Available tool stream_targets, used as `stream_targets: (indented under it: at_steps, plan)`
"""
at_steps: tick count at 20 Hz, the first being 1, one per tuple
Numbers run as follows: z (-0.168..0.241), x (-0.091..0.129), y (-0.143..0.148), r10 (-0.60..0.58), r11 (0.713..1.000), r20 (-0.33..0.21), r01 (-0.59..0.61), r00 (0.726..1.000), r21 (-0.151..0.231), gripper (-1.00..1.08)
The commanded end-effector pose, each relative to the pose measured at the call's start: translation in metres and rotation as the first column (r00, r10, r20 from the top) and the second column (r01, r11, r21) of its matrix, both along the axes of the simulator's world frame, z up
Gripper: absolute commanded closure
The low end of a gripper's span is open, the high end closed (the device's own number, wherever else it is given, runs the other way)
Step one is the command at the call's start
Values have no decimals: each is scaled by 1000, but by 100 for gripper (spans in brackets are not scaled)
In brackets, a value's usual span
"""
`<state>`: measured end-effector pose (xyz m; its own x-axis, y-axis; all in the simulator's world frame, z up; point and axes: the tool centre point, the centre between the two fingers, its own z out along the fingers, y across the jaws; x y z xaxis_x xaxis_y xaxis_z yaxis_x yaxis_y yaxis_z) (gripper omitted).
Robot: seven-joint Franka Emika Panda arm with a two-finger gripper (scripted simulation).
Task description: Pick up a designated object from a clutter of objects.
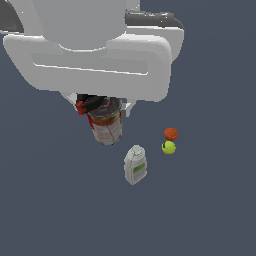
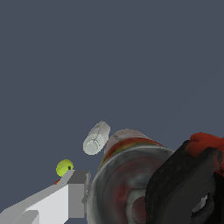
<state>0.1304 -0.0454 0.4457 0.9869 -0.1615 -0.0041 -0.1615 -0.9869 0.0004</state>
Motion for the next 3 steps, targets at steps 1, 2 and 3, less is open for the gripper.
stream_targets:
  at_steps: [1,2,3]
  plan:
    - [5,1,-1,1,1000,4,-1,1000,0,108]
    - [5,1,-2,1,1000,4,-1,1000,0,108]
    - [5,1,-2,1,1000,4,-1,1000,0,108]
